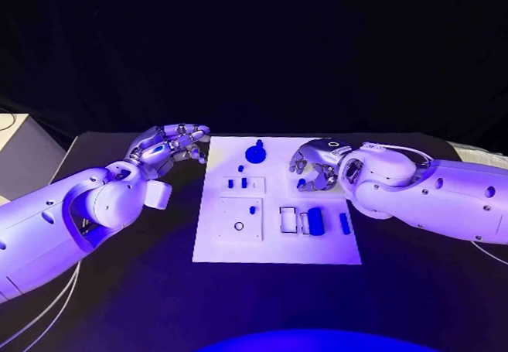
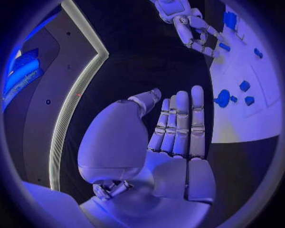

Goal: Assemble the parts on the task board

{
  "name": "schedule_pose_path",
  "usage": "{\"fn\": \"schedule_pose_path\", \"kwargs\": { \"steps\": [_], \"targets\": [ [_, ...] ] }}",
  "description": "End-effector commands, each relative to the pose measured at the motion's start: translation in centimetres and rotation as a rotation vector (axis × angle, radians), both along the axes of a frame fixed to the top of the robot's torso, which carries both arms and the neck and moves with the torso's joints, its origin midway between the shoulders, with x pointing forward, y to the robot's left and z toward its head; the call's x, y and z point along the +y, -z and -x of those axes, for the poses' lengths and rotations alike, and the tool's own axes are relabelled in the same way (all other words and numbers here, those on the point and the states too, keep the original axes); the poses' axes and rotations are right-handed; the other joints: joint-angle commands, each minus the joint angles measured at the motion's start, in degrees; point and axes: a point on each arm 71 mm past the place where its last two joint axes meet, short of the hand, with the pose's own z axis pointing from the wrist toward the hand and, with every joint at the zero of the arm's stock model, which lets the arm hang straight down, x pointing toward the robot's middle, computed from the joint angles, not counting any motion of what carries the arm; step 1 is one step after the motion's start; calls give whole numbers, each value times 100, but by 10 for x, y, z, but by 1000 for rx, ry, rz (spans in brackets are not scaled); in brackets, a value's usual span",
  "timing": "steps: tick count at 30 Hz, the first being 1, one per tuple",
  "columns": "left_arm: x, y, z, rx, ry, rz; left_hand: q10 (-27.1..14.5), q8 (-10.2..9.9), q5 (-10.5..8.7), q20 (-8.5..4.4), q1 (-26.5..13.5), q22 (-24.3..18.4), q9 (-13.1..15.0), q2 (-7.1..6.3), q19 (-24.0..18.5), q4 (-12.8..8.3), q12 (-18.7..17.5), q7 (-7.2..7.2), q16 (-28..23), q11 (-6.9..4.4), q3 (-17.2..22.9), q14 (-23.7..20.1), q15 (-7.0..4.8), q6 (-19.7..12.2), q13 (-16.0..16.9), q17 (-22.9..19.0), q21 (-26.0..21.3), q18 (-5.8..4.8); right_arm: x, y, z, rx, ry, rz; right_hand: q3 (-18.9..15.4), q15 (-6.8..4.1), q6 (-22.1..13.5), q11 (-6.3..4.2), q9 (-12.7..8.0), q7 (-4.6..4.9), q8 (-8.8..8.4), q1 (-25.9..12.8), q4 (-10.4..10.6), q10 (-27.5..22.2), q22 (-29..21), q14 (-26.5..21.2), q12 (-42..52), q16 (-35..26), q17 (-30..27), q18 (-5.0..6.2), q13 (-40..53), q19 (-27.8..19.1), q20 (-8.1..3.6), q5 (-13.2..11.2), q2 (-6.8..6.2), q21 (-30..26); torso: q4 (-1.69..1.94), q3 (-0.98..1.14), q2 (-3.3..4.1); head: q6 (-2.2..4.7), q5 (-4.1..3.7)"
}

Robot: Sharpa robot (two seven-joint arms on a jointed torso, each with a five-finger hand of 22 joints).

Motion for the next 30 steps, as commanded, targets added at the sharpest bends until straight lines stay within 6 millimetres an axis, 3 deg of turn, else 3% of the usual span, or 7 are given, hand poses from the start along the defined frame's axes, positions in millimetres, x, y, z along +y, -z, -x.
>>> {"fn": "schedule_pose_path", "kwargs": {
  "steps": [1,9,12,15,23,30],
  "targets": [
    [-1,-1,1,-9,14,3,-40,32,4,-2,56,-5,-5,22,31,-6,-23,0,-33,13,-33,46,6,-20,-5,-7,-13,81,0,6,1,21,-4,79,-43,5,-10,-4,-7,19,-8,3,-11,-44,7,81,-14,18,-3,27,11,28,20,-29,87,-9,10,-1,2,-22,-2],
    [0,-1,1,-9,13,3,-40,32,4,-2,56,-5,-5,22,31,-6,-23,0,-33,13,-33,46,6,-20,-5,-7,-13,81,0,9,2,25,-6,92,-17,-10,99,-27,-5,21,58,80,-25,65,96,88,39,40,20,14,41,66,13,6,180,68,-3,-3,-6,-39,8],
    [0,-1,1,-9,13,2,-40,32,4,-2,56,-5,-5,22,31,-6,-23,0,-33,13,-33,46,6,-20,-5,-7,-13,81,1,9,2,22,-7,84,147,-39,183,-60,-15,68,99,65,-4,249,284,109,95,87,90,-22,78,135,-10,13,306,249,-5,3,-6,-43,14],
    [0,-1,1,-9,12,2,-40,32,4,-2,56,-5,-5,22,31,-6,-23,0,-33,13,-33,46,6,-20,-5,-7,-13,81,1,9,2,16,-8,73,349,-60,335,-85,-11,80,172,22,-7,407,439,127,118,132,155,-51,100,186,-32,74,352,397,-1,3,-6,-49,13],
    [0,-1,1,-8,12,2,-40,35,5,-2,60,-11,-9,27,38,3,-24,4,-36,15,-38,48,7,-25,-7,-7,-22,80,3,8,3,4,-12,56,764,-74,595,-102,12,77,305,-52,-24,625,735,131,95,173,193,-107,108,261,-48,93,340,676,4,4,-3,-65,25],
    [0,-1,1,-7,13,2,-40,36,5,-2,60,-12,-10,29,39,5,-24,4,-36,15,-39,48,7,-25,-8,-7,-23,80,4,7,4,-10,-14,40,1140,-145,893,-199,144,-26,543,-88,-109,935,1255,135,120,199,208,-205,159,404,-103,100,465,1190,-3,3,-5,-71,32]
  ]
}}
